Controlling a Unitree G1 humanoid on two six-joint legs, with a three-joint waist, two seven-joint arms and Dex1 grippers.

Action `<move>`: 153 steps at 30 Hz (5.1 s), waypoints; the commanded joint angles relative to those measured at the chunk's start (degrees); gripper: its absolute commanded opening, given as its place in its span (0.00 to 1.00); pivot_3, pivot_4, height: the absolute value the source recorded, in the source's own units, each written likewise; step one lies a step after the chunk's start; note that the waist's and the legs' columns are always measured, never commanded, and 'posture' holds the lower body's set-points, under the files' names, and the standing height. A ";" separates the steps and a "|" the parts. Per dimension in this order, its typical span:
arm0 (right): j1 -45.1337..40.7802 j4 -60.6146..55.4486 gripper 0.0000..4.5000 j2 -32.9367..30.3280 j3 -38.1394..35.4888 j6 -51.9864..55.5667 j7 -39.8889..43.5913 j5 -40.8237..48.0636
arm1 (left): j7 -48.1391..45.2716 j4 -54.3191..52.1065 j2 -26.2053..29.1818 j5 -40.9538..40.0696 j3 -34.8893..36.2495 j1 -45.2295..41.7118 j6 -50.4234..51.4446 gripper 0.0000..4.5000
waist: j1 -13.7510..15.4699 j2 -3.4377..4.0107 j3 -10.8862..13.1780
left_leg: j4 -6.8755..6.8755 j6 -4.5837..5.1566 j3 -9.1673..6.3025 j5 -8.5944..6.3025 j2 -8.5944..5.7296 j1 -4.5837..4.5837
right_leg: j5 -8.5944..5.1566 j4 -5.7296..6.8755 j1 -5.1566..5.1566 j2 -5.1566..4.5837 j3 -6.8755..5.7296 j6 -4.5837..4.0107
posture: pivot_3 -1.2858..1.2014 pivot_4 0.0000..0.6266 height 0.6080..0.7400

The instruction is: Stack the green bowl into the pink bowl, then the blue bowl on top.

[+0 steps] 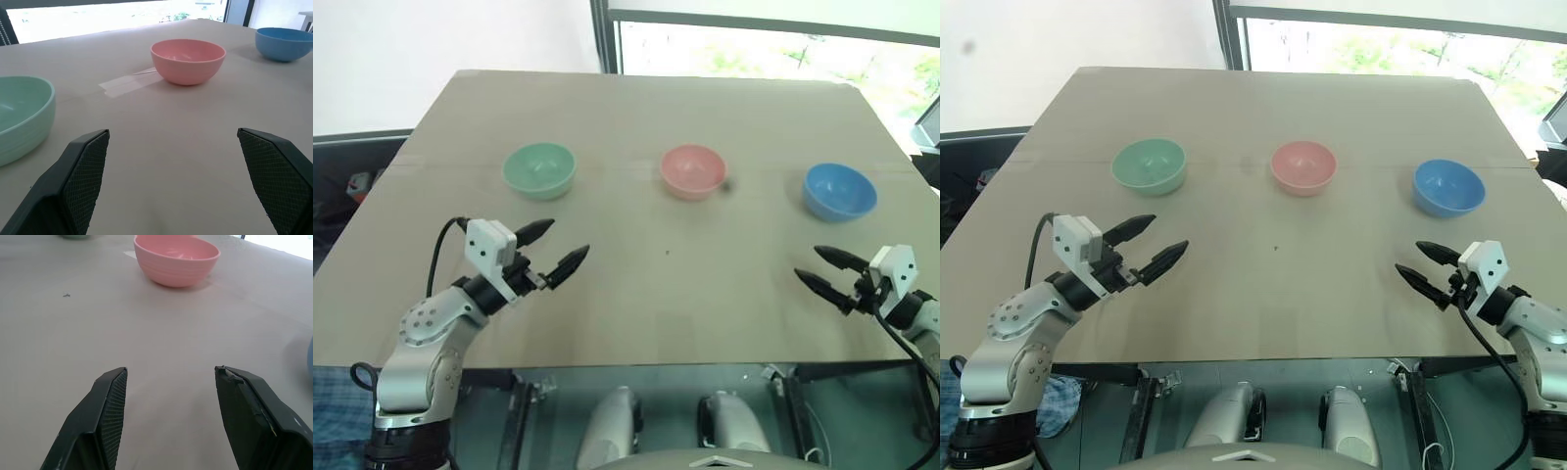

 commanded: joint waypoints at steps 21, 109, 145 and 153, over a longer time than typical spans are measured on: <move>-55.97 24.71 0.67 14.58 34.13 13.28 -9.16 -25.60 | 2.98 -8.05 -0.59 -4.40 7.08 7.65 -1.28 0.98 | -0.74 0.02 0.02 | -0.14 -0.02 -0.01 0.01 -0.05 -0.34 | 0.00 0.02 -0.35 0.02 -0.11 -0.01 | 0.52 0.24 1.00; -20.68 -30.36 1.00 -8.82 -12.61 46.59 1.48 22.13 | 5.95 56.43 5.78 35.24 -22.80 -45.49 -12.52 1.00 | 0.37 -0.18 0.02 | -0.22 -0.15 -0.05 0.12 -0.23 -0.40 | 0.02 0.11 -0.36 0.14 -0.18 0.04 | 0.52 0.24 1.00; -17.09 -29.52 1.00 -11.59 -7.20 39.06 -0.72 24.34 | -10.12 44.30 -6.33 32.42 -28.28 -56.74 -17.20 0.02 | 0.33 -0.23 0.04 | 0.10 0.05 -0.11 0.00 -0.22 -0.61 | 0.03 0.10 -0.32 0.12 -0.26 0.07 | 0.52 0.24 1.00; -15.84 -30.40 1.00 -11.47 -6.50 38.23 -1.67 24.06 | -21.05 25.67 -6.66 27.90 -33.13 -54.16 -11.17 0.02 | 0.05 -0.20 0.04 | 0.10 0.04 -0.01 0.00 -0.07 -0.45 | 0.02 0.09 -0.31 0.16 -0.12 0.07 | 0.52 0.24 1.00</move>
